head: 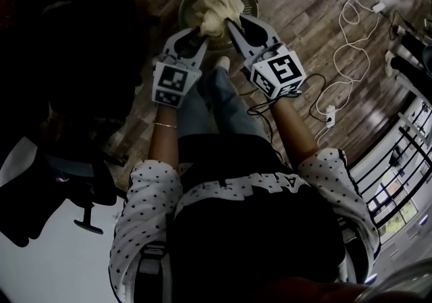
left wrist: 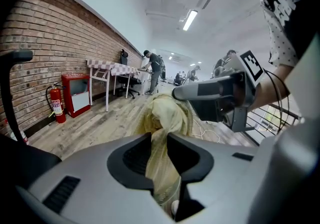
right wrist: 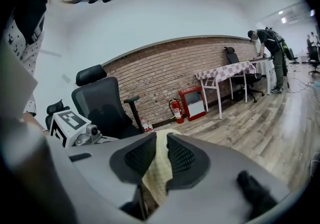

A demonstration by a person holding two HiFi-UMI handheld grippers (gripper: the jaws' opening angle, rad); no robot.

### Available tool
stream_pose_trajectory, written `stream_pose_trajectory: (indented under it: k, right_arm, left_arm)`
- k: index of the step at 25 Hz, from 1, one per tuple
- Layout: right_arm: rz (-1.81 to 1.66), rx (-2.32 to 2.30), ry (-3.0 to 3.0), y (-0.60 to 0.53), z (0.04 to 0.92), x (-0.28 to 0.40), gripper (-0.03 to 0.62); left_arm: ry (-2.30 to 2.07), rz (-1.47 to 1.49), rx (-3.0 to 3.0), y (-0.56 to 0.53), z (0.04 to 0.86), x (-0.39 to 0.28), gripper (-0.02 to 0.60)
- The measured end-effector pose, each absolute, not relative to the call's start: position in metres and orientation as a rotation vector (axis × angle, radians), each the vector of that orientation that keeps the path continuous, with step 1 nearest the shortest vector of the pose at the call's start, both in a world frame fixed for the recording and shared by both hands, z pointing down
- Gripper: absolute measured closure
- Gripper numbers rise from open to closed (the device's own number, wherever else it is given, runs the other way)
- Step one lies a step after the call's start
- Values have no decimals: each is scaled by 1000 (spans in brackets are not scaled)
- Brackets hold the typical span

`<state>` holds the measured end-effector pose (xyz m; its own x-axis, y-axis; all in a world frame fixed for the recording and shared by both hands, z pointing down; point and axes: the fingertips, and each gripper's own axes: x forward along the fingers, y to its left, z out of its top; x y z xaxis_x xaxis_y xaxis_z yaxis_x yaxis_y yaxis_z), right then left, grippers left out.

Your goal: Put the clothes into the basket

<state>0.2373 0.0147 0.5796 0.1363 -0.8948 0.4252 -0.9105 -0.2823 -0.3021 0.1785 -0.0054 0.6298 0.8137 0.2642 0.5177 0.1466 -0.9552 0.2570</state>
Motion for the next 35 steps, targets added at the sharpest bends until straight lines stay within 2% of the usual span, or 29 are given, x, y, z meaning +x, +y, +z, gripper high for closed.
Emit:
stream_pose_trajectory:
  k: [28,35]
  right_arm:
    - [1110,2116,-1665,38,686,231,519]
    - [1152,2073,-1601,52,699,233,486]
  left_arm:
    - [273,850,2736,-15,643,184,489]
    - [264,847,2742,-17,641,190,489]
